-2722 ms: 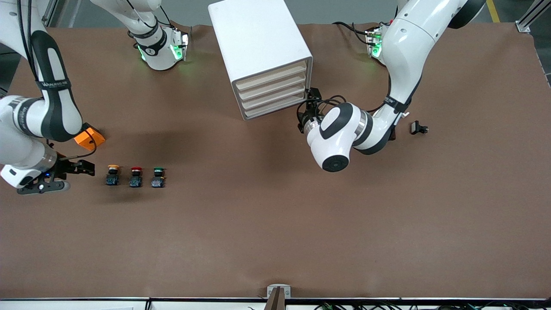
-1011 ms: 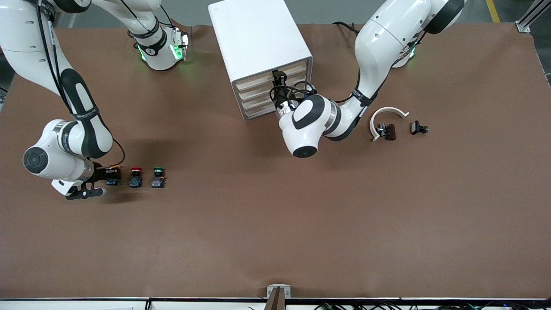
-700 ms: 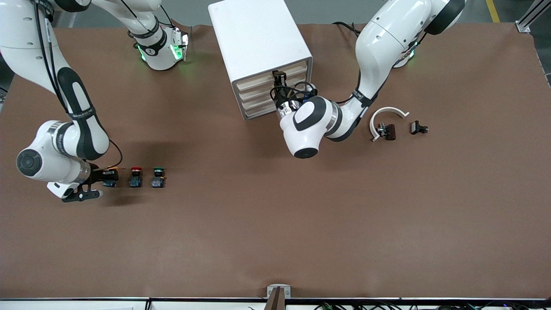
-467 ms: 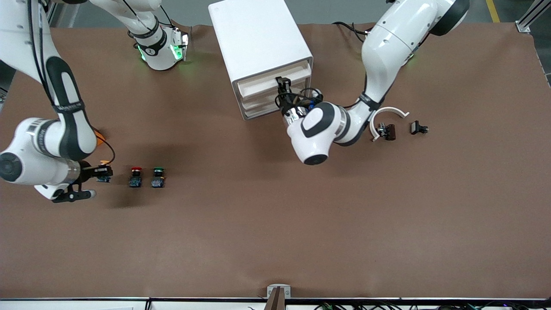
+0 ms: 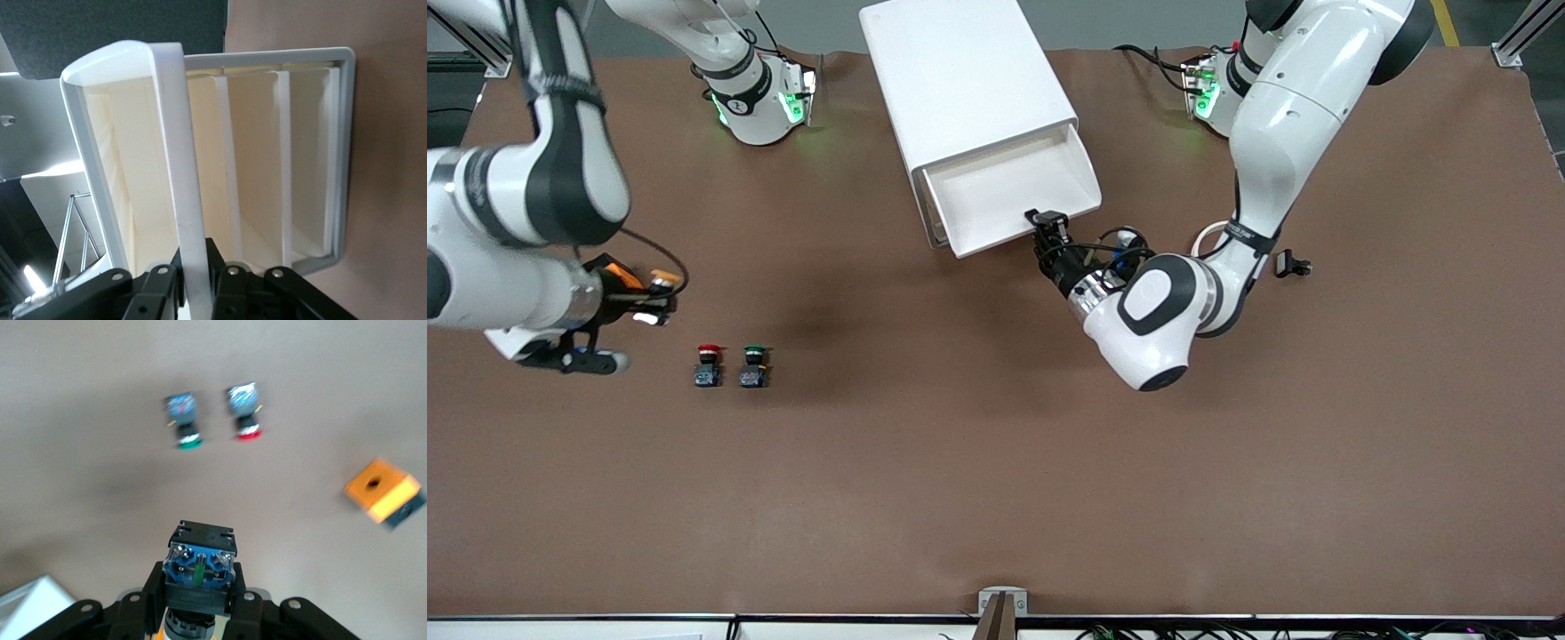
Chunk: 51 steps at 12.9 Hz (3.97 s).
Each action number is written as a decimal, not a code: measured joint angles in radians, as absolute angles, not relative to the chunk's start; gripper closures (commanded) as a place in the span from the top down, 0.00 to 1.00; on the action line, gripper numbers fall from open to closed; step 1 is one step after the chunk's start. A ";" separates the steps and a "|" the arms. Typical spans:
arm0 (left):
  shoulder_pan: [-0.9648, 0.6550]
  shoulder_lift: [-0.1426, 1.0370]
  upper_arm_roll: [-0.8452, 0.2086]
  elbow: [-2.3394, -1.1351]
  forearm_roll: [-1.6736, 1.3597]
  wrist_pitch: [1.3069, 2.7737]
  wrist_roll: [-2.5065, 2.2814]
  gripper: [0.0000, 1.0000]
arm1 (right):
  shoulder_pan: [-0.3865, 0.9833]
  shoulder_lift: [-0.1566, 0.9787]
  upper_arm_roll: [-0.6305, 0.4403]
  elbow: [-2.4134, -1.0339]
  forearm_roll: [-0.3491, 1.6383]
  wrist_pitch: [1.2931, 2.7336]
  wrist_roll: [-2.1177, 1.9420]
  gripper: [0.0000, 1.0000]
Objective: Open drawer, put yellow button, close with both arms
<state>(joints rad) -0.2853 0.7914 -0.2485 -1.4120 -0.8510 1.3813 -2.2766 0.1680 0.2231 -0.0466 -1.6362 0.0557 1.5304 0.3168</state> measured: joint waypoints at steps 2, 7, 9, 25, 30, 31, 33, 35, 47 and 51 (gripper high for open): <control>-0.283 0.792 -0.226 -1.403 -0.850 1.394 -2.244 1.00 | 0.280 0.202 -0.044 -1.551 0.144 1.428 0.573 0.08; -0.277 0.791 -0.124 -1.329 -0.850 1.402 -2.158 1.00 | 0.609 0.211 -0.041 -1.471 0.249 1.500 1.212 0.08; -0.277 0.790 -0.064 -1.283 -0.848 1.408 -2.087 1.00 | 0.738 0.246 -0.040 -1.471 0.249 1.628 1.443 0.08; -0.347 0.712 0.118 -1.222 -0.503 1.549 -0.889 1.00 | 0.862 0.458 -0.052 -1.463 0.248 1.834 1.741 1.00; -0.486 0.706 0.077 -1.233 -0.405 1.646 -0.791 1.00 | 0.798 0.367 -0.087 -1.375 0.248 1.582 1.611 1.00; -0.486 0.696 0.056 -1.255 -0.404 1.690 -0.761 1.00 | 0.740 0.322 -0.091 -1.357 0.248 1.492 1.504 1.00; -0.510 0.648 0.019 -1.357 -0.402 1.805 -0.733 1.00 | 0.600 0.231 -0.099 -1.348 0.247 1.361 1.236 1.00; -0.578 0.558 0.008 -1.532 -0.374 1.946 -0.731 1.00 | 0.456 0.178 -0.102 -1.357 0.247 1.281 0.946 1.00; -0.604 0.327 -0.258 -1.906 -0.334 2.077 -0.790 1.00 | 0.038 0.056 -0.102 -1.916 0.033 1.832 -0.068 1.00; -0.604 0.326 -0.338 -1.921 -0.331 2.080 -0.872 1.00 | 0.038 0.048 -0.101 -1.917 0.017 1.838 -0.070 1.00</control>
